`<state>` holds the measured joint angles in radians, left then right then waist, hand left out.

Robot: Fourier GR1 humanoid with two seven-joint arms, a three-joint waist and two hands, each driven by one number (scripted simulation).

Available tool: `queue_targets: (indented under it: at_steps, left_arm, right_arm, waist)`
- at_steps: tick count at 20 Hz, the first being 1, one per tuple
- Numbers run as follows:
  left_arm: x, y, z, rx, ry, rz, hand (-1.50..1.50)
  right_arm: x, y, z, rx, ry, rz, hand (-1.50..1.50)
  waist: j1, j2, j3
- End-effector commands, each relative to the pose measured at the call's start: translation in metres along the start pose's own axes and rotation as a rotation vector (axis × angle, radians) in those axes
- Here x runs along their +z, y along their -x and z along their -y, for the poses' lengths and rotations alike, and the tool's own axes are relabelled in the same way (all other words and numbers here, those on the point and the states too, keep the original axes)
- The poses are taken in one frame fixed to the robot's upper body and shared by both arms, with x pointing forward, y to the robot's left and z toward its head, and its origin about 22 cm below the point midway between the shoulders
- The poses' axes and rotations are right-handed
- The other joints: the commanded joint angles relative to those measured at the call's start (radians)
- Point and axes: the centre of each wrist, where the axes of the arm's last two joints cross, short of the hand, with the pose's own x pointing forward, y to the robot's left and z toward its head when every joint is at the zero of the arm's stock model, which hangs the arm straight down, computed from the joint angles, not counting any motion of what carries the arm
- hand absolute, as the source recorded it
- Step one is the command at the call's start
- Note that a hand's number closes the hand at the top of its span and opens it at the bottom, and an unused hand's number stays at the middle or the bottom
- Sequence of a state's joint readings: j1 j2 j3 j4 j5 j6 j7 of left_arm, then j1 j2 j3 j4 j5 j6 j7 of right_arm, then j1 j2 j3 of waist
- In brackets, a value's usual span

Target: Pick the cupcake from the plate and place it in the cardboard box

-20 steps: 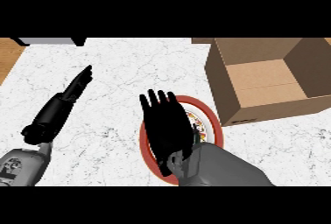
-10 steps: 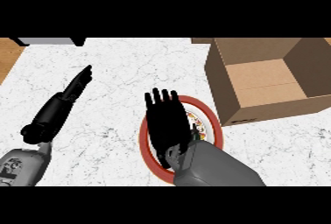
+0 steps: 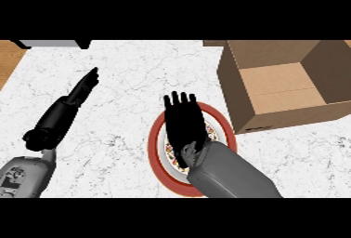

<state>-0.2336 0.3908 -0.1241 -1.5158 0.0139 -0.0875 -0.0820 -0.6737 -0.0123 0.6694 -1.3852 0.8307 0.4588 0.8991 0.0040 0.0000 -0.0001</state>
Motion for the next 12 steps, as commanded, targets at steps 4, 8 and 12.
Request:
queue_targets:
  at_steps: [4,8,12]
  left_arm:
    - [-0.007,-0.002,0.014,-0.009,0.006,0.003,0.0]
    - [0.003,-0.009,0.014,-0.008,-0.004,0.011,0.0]
    - [0.004,-0.003,0.016,-0.009,0.014,-0.012,0.0]
  right_arm:
    - [0.005,-0.007,-0.034,-0.006,-0.046,-0.008,-1.5]
    - [-0.012,0.001,-0.019,0.013,-0.029,-0.066,-1.5]
    - [-0.03,0.022,-0.041,0.026,-0.029,-0.098,-1.5]
  waist:
    - [-0.001,0.0,0.0]
    - [0.002,0.0,0.0]
    - [0.0,0.0,0.0]
